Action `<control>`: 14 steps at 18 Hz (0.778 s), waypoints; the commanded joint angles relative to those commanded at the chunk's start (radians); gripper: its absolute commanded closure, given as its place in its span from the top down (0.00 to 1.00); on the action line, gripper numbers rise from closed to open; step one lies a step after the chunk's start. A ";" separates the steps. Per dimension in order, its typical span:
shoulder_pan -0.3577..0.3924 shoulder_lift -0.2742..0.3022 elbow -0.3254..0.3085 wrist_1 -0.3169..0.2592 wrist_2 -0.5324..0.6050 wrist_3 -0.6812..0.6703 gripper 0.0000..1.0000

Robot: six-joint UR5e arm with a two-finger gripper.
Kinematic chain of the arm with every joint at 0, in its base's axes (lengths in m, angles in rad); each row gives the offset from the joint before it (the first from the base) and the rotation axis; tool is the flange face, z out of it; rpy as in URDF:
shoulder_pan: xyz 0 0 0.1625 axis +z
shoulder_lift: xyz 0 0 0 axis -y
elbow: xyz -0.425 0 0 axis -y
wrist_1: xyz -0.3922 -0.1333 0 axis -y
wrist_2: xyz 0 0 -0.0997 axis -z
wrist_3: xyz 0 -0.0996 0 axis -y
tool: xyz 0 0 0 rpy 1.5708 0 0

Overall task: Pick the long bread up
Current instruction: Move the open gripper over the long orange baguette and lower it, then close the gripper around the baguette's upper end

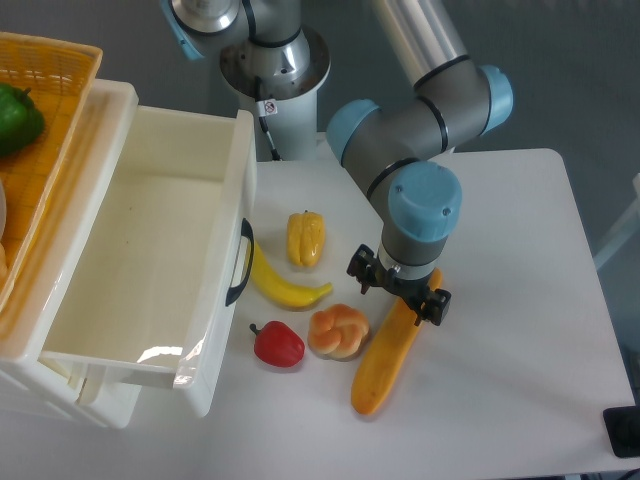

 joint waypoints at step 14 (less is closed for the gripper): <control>0.031 -0.055 -0.023 0.060 0.052 0.061 1.00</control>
